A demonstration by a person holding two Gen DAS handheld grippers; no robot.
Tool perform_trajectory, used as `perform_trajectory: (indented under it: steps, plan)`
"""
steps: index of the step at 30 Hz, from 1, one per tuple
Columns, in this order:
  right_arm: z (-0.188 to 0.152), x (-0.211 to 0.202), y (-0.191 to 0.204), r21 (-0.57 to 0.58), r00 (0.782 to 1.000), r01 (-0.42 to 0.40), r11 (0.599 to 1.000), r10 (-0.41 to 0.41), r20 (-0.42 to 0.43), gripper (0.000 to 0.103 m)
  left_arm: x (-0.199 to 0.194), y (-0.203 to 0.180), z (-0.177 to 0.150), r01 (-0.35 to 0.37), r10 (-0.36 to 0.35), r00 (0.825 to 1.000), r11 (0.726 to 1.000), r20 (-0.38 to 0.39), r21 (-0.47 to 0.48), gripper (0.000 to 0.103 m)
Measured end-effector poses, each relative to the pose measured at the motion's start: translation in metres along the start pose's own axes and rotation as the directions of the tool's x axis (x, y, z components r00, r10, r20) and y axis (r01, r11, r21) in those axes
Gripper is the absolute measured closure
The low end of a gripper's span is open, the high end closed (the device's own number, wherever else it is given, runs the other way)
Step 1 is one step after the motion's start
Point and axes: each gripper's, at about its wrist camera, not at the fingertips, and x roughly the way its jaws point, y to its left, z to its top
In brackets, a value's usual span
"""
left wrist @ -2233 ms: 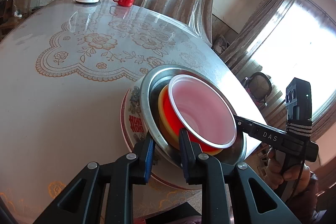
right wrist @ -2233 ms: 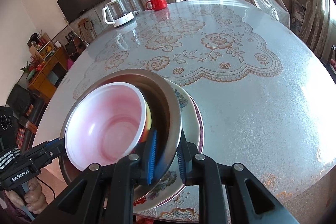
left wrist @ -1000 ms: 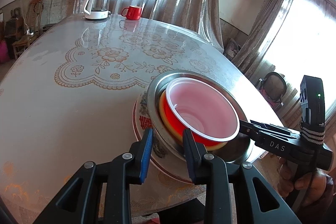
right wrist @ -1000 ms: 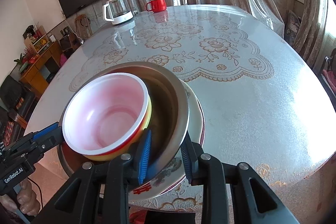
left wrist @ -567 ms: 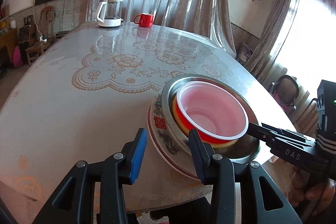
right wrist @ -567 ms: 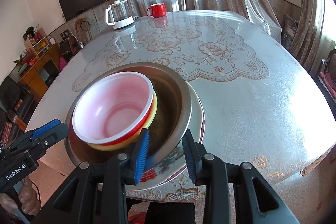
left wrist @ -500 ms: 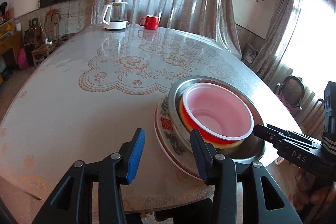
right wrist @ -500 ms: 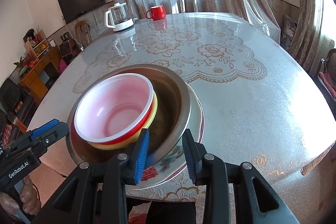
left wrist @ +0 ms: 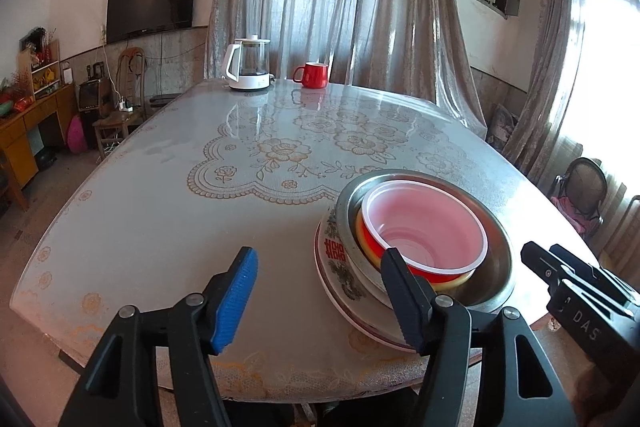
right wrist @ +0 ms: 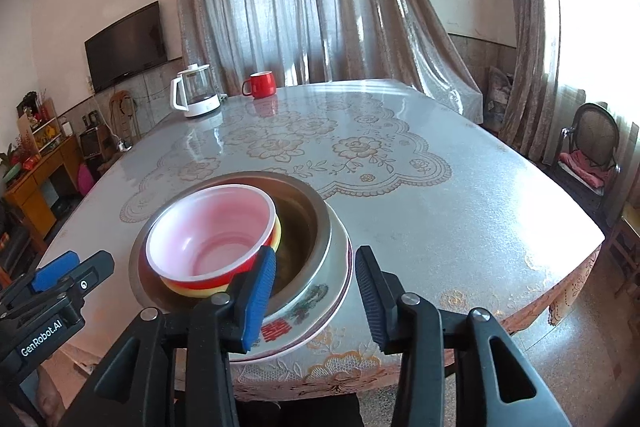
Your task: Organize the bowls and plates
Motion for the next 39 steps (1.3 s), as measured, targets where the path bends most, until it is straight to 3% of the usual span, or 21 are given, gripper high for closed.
perform_trajectory:
  steps: [10, 14, 39]
  plan:
    - [-0.008, -0.002, 0.008, -0.022, 0.999, 0.042, 0.999, -0.041, 0.011, 0.06, -0.008, -0.006, -0.001, -0.022, 0.021, 0.999, 1.0, 0.042, 0.019, 0.013]
    - [-0.01, 0.0, 0.01, -0.026, 0.999, 0.035, 0.999, -0.035, -0.001, 0.06, -0.009, -0.007, -0.001, -0.025, 0.024, 0.998, 0.999, 0.051, 0.027, 0.01]
    - [-0.009, 0.004, 0.021, -0.072, 1.0, 0.005, 0.997, -0.005, -0.009, 0.059, -0.009, -0.007, 0.001, -0.032, 0.03, 0.998, 0.999, 0.057, 0.028, 0.007]
